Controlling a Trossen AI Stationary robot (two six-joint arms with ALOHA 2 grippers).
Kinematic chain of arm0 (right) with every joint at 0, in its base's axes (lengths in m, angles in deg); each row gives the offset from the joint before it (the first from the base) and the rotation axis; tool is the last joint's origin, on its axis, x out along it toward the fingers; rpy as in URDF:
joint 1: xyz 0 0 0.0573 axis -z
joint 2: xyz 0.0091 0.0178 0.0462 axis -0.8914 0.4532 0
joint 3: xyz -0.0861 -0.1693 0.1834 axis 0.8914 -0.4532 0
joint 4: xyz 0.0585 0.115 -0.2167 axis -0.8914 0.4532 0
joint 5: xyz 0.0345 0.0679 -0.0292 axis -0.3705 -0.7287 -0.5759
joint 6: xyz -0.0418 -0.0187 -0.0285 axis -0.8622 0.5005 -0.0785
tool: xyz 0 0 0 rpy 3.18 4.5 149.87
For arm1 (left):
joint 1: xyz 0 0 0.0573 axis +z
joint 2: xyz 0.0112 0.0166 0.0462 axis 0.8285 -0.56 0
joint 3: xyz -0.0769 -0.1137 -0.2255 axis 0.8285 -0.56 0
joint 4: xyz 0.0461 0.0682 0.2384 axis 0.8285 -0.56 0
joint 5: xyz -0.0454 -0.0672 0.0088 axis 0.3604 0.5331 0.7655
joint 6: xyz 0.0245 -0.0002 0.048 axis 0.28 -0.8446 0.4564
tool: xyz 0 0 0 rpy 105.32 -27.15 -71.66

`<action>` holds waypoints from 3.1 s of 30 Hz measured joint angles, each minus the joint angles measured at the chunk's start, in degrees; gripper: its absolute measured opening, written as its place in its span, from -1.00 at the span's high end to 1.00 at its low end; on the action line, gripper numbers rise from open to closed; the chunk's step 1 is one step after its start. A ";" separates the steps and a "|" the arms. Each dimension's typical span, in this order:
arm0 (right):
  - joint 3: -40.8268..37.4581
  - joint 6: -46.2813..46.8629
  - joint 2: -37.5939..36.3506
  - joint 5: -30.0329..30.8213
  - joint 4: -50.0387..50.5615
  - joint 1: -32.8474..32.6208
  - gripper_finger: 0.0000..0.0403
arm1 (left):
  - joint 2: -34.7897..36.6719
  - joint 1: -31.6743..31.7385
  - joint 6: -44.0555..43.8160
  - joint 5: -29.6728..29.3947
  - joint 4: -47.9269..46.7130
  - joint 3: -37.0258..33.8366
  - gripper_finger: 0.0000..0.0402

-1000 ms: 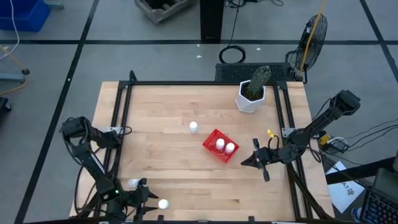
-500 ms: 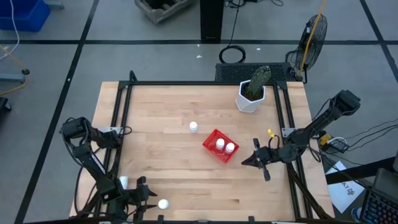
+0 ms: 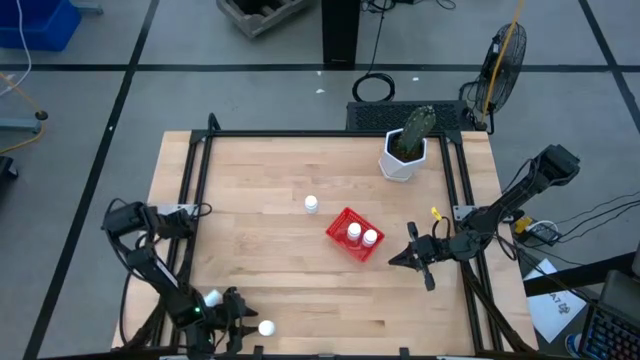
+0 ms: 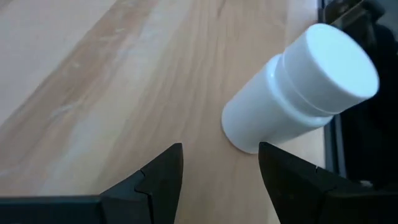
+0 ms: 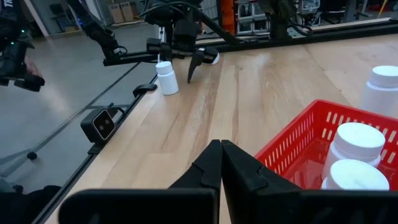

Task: Pick and place pill bottles into a basket
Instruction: Put the white pill bottle into the red bin

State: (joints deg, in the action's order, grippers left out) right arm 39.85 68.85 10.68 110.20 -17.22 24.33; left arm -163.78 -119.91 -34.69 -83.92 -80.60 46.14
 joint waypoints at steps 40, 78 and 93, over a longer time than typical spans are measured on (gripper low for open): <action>0.00 0.92 0.00 2.82 -4.27 0.00 1.00 | -0.79 6.27 17.13 1.95 11.58 -0.04 -0.57; 0.02 -1.59 0.00 -4.78 -5.63 -0.02 0.96 | -5.24 15.67 23.31 1.67 21.60 -0.22 0.13; 8.62 -12.64 4.89 -5.35 -6.47 0.73 -0.15 | 3.83 31.25 45.93 13.06 22.95 4.07 0.15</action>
State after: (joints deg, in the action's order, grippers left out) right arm 48.47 56.21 15.58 104.85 -23.69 25.06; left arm -159.96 -88.66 11.23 -70.87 -57.65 50.21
